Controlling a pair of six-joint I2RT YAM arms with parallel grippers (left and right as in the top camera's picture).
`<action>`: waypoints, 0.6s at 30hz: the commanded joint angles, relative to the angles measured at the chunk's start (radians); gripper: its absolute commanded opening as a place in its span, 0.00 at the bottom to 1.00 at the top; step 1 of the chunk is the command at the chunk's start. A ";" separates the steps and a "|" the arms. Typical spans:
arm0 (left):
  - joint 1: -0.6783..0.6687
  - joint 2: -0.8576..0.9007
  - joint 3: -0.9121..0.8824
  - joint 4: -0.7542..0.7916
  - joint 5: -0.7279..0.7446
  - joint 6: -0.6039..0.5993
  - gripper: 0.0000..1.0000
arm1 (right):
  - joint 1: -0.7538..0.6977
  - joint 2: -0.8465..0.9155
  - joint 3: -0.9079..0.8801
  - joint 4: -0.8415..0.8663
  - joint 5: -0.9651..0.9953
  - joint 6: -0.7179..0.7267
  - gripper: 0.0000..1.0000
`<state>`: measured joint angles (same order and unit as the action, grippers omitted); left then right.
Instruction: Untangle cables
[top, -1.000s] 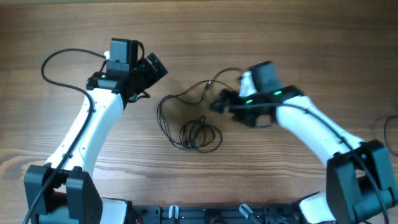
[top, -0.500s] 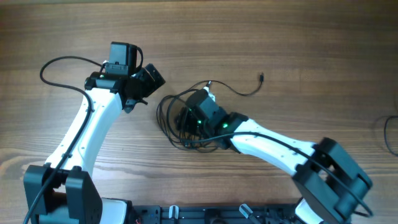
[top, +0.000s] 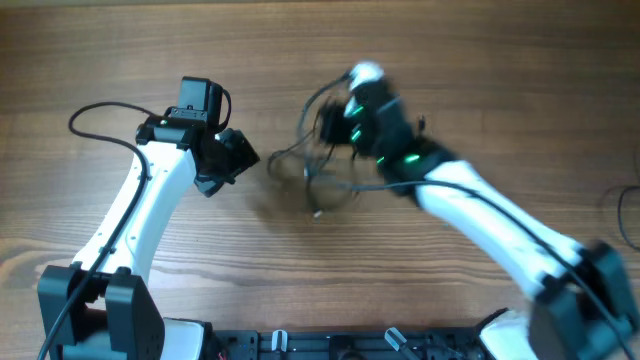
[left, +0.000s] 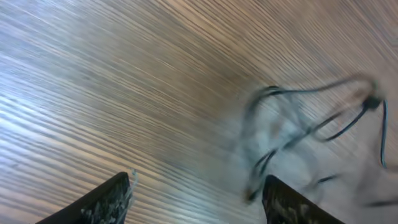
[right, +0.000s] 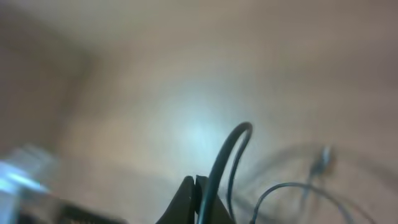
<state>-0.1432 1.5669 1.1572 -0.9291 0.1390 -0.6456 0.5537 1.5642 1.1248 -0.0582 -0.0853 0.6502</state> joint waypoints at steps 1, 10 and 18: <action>-0.040 0.000 0.007 0.040 0.220 0.162 0.71 | -0.043 -0.082 0.029 -0.019 0.011 -0.048 0.05; -0.214 0.000 0.007 0.161 0.321 0.168 0.81 | -0.054 -0.082 0.029 -0.007 0.049 -0.043 0.04; -0.346 0.000 0.007 0.243 0.316 0.118 1.00 | -0.088 -0.082 0.029 -0.085 0.165 0.351 0.05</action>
<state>-0.4679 1.5669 1.1572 -0.7029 0.4423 -0.4942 0.4919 1.4738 1.1526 -0.1131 0.0143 0.7696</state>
